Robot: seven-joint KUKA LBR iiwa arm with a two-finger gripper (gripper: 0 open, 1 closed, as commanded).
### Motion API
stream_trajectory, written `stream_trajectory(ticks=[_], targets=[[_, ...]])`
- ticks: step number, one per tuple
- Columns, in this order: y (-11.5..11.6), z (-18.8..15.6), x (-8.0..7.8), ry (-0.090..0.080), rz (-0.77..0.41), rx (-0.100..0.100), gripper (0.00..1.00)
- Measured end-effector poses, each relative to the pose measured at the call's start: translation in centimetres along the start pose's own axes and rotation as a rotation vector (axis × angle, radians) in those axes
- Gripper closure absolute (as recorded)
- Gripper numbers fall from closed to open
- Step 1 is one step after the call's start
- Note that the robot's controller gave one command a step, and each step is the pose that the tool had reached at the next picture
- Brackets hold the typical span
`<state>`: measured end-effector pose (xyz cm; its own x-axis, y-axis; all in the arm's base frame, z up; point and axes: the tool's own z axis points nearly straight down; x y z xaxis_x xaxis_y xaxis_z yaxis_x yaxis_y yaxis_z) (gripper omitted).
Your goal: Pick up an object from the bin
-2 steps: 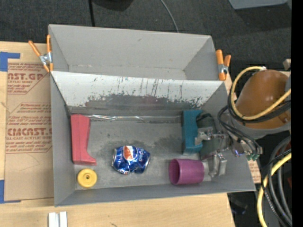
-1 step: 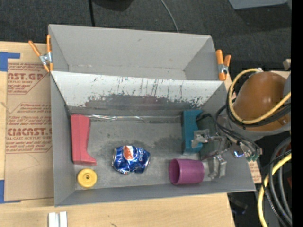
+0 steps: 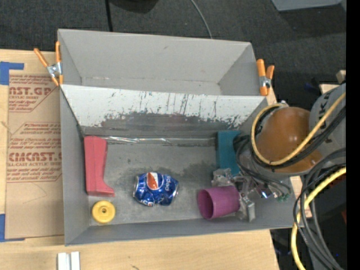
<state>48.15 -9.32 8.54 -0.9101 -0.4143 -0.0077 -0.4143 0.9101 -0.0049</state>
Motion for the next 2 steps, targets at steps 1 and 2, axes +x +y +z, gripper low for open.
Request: stream_trajectory(ticks=[1, 2], targets=[[0.3, 1.21, -0.56, -0.016, -0.206, 0.01, 1.0], [0.29, 1.23, -0.56, -0.016, -0.206, 0.01, 1.0]])
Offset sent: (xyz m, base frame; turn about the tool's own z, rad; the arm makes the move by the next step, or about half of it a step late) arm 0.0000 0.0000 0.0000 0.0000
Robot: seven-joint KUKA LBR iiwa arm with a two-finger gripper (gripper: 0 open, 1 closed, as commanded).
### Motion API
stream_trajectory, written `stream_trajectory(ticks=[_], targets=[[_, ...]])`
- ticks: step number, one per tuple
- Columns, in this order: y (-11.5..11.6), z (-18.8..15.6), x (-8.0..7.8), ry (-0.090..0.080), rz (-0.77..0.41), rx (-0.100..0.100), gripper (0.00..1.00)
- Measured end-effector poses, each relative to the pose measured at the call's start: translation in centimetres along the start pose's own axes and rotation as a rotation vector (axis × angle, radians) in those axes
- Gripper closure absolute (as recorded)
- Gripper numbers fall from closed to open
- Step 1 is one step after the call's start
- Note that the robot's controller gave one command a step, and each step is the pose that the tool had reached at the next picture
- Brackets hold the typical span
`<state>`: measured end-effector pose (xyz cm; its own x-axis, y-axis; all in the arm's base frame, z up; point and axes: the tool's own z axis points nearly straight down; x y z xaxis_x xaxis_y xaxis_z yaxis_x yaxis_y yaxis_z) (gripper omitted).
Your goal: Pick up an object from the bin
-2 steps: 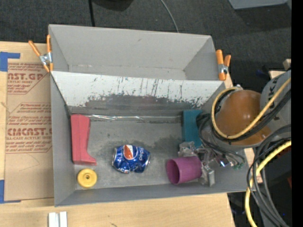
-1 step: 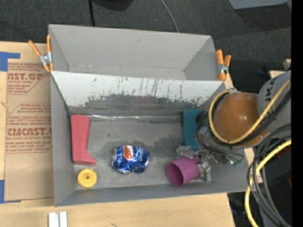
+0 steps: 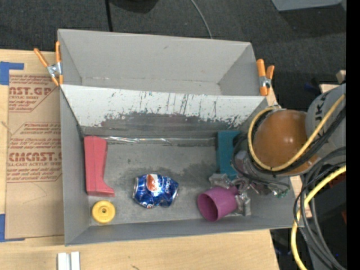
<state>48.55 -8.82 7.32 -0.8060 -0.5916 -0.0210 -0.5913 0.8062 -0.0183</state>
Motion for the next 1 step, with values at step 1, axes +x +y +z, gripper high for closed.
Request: stream_trajectory(ticks=[1], targets=[[0.03, -0.21, 0.0, 0.0, 0.0, -0.001, 1.0]])
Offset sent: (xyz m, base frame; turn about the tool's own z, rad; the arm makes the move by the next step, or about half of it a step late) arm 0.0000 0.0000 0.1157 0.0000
